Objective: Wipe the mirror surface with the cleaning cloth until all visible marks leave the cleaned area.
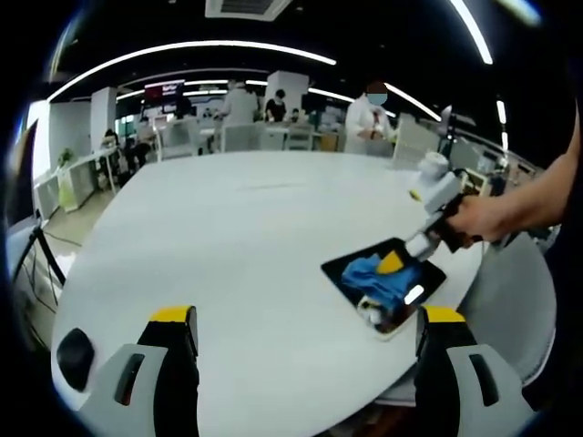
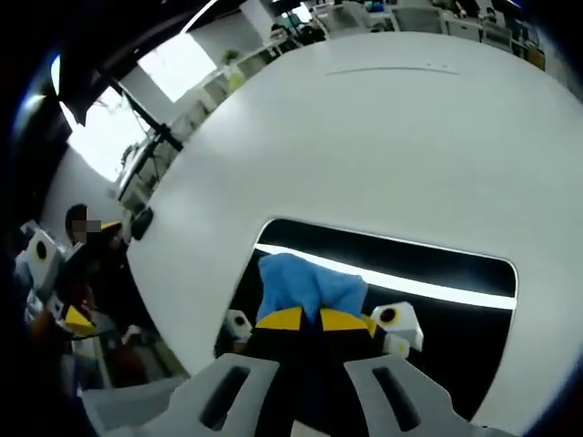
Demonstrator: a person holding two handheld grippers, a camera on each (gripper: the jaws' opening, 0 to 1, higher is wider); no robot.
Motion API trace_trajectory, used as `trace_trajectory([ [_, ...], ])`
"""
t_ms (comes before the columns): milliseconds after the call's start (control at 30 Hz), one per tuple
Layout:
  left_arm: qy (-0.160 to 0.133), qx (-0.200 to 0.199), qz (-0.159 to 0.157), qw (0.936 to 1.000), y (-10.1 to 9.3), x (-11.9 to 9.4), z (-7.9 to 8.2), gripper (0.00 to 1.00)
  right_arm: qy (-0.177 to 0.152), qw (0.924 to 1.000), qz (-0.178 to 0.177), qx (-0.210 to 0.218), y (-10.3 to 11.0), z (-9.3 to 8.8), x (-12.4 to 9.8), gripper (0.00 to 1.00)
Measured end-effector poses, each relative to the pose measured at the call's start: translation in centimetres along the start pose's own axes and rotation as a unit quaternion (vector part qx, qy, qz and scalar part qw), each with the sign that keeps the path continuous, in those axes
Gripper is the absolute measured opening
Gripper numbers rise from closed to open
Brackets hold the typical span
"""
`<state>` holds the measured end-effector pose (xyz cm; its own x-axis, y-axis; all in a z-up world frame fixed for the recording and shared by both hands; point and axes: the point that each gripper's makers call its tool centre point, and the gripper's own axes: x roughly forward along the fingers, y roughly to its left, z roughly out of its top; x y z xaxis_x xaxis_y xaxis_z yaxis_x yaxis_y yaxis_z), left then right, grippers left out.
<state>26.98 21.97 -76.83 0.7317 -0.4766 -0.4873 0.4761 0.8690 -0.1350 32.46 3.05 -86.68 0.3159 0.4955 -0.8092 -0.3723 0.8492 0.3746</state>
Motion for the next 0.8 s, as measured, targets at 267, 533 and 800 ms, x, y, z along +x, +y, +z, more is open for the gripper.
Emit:
trace_trajectory([
  [267, -0.002, 0.002, -0.003, 1.0000, -0.4, 0.3, 0.3, 1.00, -0.004, 0.9999, -0.010, 0.006, -1.9, -0.3, -1.0, 0.00],
  [533, -0.004, 0.006, -0.006, 1.0000, -0.7, 0.5, 0.5, 1.00, -0.008, 0.9998, -0.018, 0.008, -3.7, -0.8, -2.1, 0.00],
  [800, 0.000, 0.007, -0.014, 0.9999, -1.5, 0.6, 0.0, 1.00, -0.017, 0.9993, -0.024, 0.021, -5.4, -1.4, -3.2, 0.00],
])
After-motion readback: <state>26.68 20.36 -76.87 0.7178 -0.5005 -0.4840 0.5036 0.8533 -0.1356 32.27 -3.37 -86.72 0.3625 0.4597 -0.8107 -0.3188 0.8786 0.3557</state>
